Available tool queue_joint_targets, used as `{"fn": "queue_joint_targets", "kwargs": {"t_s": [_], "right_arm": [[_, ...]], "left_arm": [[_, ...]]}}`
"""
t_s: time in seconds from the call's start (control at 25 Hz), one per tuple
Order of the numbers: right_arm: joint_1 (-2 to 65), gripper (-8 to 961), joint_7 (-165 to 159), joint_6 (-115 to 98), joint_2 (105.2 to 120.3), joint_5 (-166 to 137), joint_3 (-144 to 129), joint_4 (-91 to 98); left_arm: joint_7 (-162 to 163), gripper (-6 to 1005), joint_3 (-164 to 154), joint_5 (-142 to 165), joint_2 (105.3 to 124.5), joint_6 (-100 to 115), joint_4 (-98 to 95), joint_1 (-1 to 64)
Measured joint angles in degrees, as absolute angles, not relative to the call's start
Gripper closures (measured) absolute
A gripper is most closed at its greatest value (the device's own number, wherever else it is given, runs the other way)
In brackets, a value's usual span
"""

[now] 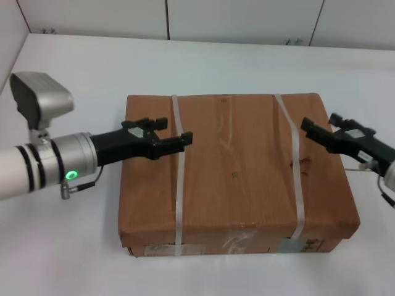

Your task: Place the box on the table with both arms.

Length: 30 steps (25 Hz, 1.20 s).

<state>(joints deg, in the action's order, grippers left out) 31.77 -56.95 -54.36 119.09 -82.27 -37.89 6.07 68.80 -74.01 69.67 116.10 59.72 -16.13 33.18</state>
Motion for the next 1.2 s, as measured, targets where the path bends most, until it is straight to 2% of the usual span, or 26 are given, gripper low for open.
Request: {"fn": "queue_joint_targets", "kwargs": {"t_s": [0.16,0.28,0.44,0.6,0.84,1.2], "right_arm": [[28.52,98,-54.0,-63.91,118.93,-82.08,-38.16,9.9],[26.93,98,-53.72,-72.2,118.64,-84.13,-39.65,14.33],[27.36,99,-57.35,-83.42,118.05,-94.03,-42.2,20.16],[28.95,99,-62.92,-94.57,117.66,-102.64,-42.66,26.2],[31.04,102,-66.03,-105.5,117.55,-105.25,-42.4,30.32],[31.3,103,-66.19,-107.13,117.51,-105.21,-42.33,30.6]], "left_arm": [[68.1,191,-74.02,69.84,114.31,68.14,-19.23,31.13],[67.64,191,-74.21,69.89,112.1,77.07,-20.22,30.57],[67.48,191,-74.59,70.02,109.0,88.32,-20.48,30.77],[66.78,191,-74.62,70.89,106.99,97.18,-20.96,31.49],[67.09,190,-74.59,71.57,106.38,100.53,-21.84,31.83],[66.75,190,-74.06,71.82,106.51,103.27,-22.15,31.99]]}}
